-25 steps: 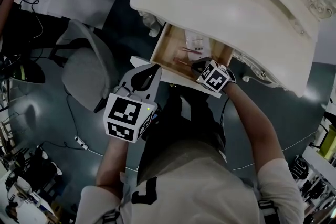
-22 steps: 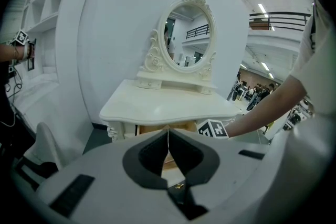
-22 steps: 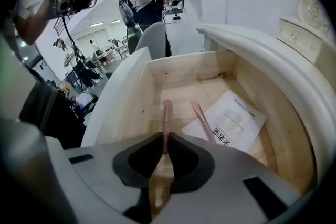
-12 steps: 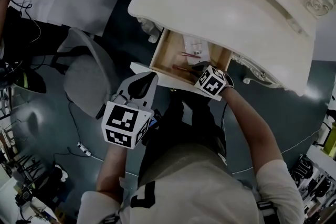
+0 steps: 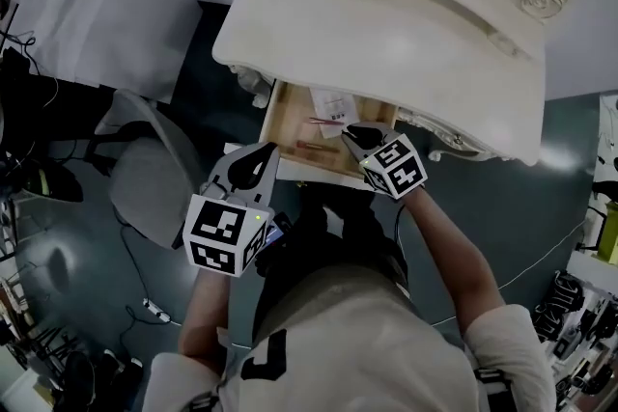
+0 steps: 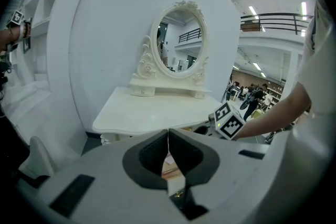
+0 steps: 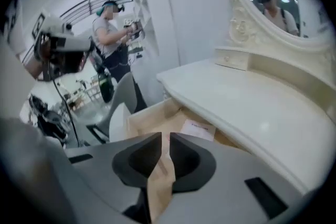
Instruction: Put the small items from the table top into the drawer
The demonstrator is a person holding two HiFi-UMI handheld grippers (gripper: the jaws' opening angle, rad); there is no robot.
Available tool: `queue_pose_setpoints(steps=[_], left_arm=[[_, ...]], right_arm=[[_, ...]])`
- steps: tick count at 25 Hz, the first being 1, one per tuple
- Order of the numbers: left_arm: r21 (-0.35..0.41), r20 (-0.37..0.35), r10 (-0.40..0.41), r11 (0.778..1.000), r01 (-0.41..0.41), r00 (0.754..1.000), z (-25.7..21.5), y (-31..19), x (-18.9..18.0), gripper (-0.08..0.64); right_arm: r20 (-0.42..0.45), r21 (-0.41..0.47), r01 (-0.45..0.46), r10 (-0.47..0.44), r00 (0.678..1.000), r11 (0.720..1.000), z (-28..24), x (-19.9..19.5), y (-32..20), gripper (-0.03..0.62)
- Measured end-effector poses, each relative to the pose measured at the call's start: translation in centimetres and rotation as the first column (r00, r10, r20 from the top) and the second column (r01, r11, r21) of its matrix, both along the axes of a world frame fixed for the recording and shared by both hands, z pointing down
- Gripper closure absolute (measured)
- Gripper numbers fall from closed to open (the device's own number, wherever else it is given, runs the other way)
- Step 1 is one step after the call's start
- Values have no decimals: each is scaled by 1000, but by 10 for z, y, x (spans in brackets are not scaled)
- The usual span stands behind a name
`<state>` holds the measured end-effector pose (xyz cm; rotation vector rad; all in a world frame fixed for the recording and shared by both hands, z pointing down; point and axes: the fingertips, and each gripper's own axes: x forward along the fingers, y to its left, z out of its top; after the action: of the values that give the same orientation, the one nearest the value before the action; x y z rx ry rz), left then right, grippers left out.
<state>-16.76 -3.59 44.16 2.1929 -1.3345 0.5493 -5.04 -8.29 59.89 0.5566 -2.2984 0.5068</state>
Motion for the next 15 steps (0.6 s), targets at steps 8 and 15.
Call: queue_pose_setpoints(steps=[8,15], left_arm=[[51,-24,97,994,-96,995,-16,-19,31,503],[94,-30,198,976,-195,980,-36,-17,68,503]], right_arm=[[358,-114,-236,261,897,965,-105,13,2,552],[522,-135,-310,333,785,941,-166,38,8,563]])
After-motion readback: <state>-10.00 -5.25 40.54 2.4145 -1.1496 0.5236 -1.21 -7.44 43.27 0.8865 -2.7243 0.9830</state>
